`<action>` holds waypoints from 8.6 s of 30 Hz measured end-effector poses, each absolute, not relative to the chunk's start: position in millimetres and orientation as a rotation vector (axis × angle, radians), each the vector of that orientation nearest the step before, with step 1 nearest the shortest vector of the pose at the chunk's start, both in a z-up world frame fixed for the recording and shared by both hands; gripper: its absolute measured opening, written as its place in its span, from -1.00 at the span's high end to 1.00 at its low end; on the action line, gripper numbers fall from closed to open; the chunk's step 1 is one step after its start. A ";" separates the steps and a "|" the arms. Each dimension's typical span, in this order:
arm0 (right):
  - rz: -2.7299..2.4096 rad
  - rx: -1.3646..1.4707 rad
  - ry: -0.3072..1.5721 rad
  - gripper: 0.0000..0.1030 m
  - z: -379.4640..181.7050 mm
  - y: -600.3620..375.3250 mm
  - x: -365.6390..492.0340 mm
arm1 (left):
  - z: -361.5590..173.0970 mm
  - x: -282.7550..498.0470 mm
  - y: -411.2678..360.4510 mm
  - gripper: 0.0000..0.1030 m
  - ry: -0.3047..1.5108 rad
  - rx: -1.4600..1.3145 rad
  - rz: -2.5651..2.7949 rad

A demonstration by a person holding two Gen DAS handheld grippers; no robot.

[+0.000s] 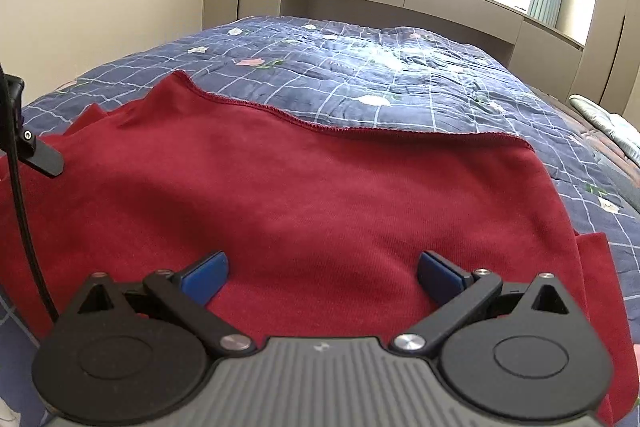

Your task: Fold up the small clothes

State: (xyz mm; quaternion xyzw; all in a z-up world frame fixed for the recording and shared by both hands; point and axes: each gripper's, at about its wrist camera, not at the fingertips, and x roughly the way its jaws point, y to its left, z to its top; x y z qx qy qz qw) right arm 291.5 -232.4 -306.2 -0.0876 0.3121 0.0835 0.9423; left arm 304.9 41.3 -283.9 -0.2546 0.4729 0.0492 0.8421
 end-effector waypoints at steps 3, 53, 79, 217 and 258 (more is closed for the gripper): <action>0.170 -0.178 0.634 -1.00 -306.5 -232.3 291.4 | -284.6 302.3 40.2 -0.87 1.003 -0.550 0.086; 0.118 -0.262 0.609 -1.00 -241.1 -312.9 287.0 | -198.4 304.6 -38.6 0.73 0.844 -0.287 0.018; -0.251 -0.190 0.825 -1.00 -248.7 -480.1 222.8 | -220.3 294.4 -302.1 0.23 1.025 0.064 -0.603; 0.060 -0.007 1.205 -1.00 -282.0 -423.9 192.8 | -245.7 264.3 -164.6 -0.99 1.344 -0.247 -0.067; 0.167 0.450 0.986 -1.00 -256.5 -501.1 327.8 | -242.8 351.9 -153.9 -0.99 1.128 -0.429 -0.045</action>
